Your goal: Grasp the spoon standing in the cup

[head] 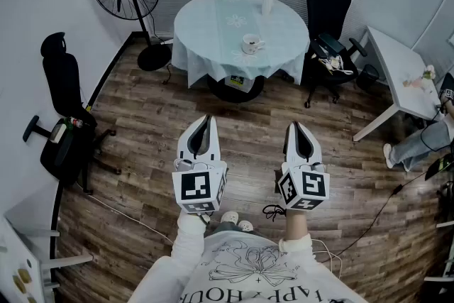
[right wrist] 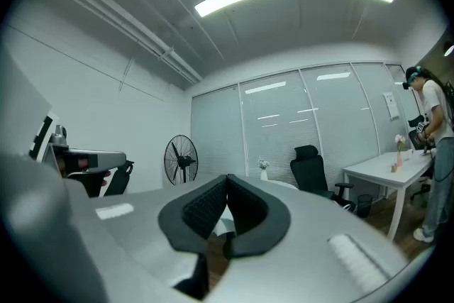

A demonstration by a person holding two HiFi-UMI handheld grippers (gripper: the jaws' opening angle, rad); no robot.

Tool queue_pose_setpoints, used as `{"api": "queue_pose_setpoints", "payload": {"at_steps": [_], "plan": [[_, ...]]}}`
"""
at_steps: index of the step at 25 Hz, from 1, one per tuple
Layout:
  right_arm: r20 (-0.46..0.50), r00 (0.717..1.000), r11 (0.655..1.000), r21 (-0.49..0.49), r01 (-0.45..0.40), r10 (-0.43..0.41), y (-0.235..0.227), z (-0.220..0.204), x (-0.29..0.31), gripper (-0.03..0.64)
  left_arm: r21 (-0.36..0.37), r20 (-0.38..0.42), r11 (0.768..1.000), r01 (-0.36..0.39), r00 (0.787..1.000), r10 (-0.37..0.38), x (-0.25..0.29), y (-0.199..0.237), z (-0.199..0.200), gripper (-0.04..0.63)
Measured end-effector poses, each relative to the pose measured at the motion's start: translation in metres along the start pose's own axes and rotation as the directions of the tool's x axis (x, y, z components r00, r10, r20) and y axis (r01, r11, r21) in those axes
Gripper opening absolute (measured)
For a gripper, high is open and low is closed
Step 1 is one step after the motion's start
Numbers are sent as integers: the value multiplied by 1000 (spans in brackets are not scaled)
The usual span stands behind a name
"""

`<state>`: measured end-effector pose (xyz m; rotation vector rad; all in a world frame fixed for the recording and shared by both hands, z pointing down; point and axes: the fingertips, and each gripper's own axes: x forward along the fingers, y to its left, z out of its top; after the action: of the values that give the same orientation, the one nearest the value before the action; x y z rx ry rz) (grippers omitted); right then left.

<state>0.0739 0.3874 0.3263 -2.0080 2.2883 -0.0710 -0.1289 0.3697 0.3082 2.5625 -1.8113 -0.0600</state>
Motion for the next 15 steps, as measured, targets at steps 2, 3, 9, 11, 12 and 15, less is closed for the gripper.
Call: {"api": "queue_pose_setpoints", "payload": {"at_steps": [2,3,9,11,12,15], "plan": [[-2,1000,1000,-1,0,0,3,0,0,11,-2,1,1000,3,1000,-3,-1,2,1,6],[-3,1000,1000,-2,0,0,4,0,0,11,-2,3,1000,5,1000,-5,-1,3,3,6],[11,1000,1000,-13,-6,6,11,0,7,11,-5,6,1000,4,1000,-4,3,12,-1,6],[21,1000,1000,-20,-1,2,13,1,9,11,-4,8,1000,8,1000,-8,5,15,0,6],[26,1000,1000,-22,2,-1,14,1,9,11,-2,11,1000,11,1000,-11,5,16,1,6],[37,999,1000,-20,8,-7,18,2,9,12,2,16,1000,21,1000,-21,5,19,3,6]]}}
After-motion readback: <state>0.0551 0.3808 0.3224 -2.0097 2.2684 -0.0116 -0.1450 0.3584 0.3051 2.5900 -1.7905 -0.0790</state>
